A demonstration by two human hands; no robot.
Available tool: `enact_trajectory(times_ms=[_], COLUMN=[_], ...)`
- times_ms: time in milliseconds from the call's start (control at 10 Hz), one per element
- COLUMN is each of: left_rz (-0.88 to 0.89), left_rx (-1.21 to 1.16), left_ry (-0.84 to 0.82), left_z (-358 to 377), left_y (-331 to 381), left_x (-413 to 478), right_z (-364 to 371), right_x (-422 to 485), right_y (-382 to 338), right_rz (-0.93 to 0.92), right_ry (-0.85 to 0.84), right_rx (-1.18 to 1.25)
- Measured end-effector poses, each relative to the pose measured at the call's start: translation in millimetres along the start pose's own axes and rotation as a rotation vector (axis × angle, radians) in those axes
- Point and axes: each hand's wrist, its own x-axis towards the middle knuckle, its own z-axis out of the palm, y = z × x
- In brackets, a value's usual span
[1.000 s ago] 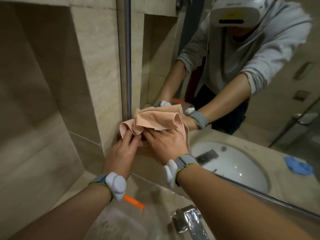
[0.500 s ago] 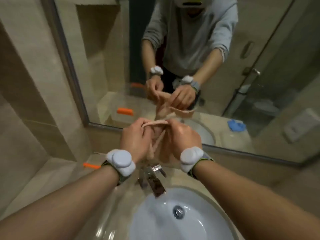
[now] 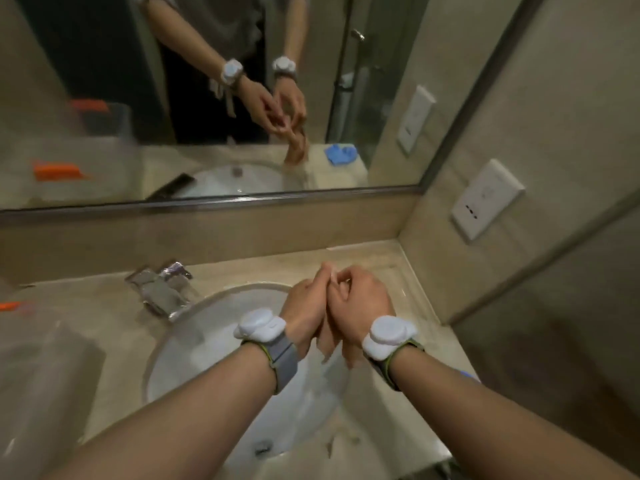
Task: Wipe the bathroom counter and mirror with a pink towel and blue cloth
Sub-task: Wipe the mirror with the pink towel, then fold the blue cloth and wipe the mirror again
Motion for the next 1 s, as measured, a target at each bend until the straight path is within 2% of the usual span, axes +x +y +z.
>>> enact_trajectory(times_ms=[100,200,400,500,600,700,800,900,1000], left_rz=[-0.100,-0.177,-0.450,-0.461,-0.369,-0.267,-0.072,0.046,0.018], left_rx=[0.006,-0.023,-0.245,0.090,0.478,0.644,0.611,0.534,0.474], left_ry=[-0.043,-0.030,-0.067,0.146,0.104,0.158,0.245,0.238,0.193], left_z=[52.4,82.6,142.2,139.9,126.6,124.4,127.3,133.9,143.5], left_y=[-33.7,-68.0,-125.4,-151.5,-178.9,-182.7,-182.8,-178.4,-177.3], left_x=[3.7,3.9,6.3,12.3,19.0,23.1,22.9,23.9,24.5], right_z=[-6.4,-8.9,-22.1,-17.0,-12.5,-14.2,-14.9,-13.4,-13.0], right_x=[-24.2,-43.8,-68.4,-72.3,-71.2,-64.1,-54.4,-45.8,-42.0], right_y=[56.9,92.4,164.8,195.9,236.0,270.8,289.1,300.0,311.1], right_rz=[0.040,0.109,0.216,0.277,0.444,0.545,0.558,0.529,0.514], right_ry=[-0.025,-0.119,-0.148,-0.261,-0.324,-0.348,-0.392,-0.431,-0.480], right_rx=[-0.115,-0.174,-0.190,-0.231,-0.297,-0.366,-0.355,-0.332,-0.375])
